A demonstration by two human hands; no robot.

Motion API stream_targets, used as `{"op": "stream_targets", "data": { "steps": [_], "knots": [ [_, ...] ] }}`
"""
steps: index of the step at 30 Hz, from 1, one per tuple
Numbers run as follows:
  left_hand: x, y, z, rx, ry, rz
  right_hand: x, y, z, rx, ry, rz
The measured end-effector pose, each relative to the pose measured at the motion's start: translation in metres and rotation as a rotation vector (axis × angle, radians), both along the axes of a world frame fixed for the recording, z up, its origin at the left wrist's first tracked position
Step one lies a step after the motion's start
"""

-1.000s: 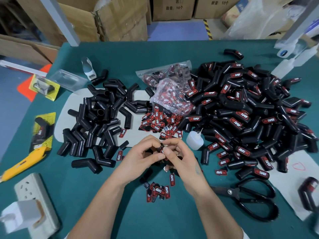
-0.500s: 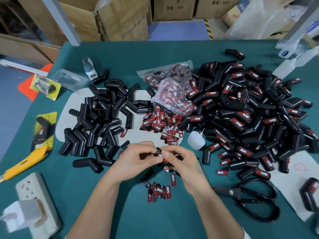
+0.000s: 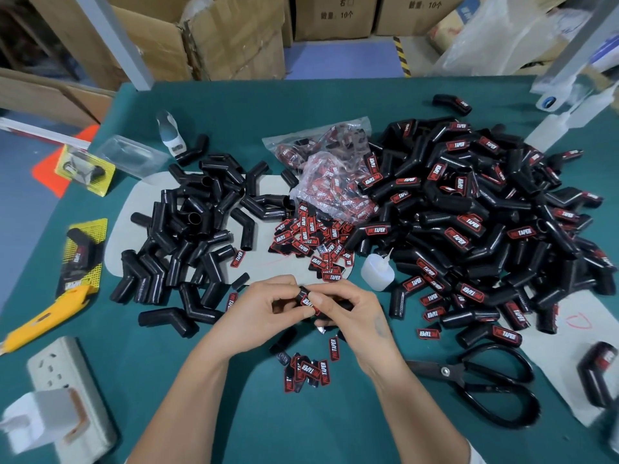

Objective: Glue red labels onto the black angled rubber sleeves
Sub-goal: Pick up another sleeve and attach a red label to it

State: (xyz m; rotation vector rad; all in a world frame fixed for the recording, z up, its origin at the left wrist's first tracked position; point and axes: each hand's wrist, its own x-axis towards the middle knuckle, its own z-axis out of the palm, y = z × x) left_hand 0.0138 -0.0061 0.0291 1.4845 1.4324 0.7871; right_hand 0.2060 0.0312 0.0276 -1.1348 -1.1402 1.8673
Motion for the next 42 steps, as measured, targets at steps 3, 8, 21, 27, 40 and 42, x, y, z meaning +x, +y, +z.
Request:
{"op": "stream_targets", "data": {
  "steps": [3, 8, 21, 27, 40, 42],
  "knots": [
    [-0.001, 0.001, 0.0, -0.009, -0.022, -0.011, 0.001, 0.0, -0.001, 0.012, 0.003, 0.017],
    [-0.001, 0.0, 0.002, -0.024, -0.086, 0.01, 0.006, 0.004, 0.0, 0.02, 0.004, 0.063],
    [0.003, 0.0, 0.004, -0.01, -0.093, 0.088, 0.007, 0.005, 0.0, 0.045, -0.007, 0.034],
    [-0.005, 0.0, -0.004, -0.073, -0.072, 0.061, 0.011, 0.008, -0.002, 0.051, -0.003, 0.095],
    [-0.01, -0.003, 0.004, -0.047, -0.02, -0.076, 0.02, 0.011, -0.006, 0.184, -0.1, 0.234],
    [-0.01, -0.003, 0.003, -0.054, 0.0, -0.083, 0.021, 0.011, -0.006, 0.194, -0.104, 0.243]
  ]
}}
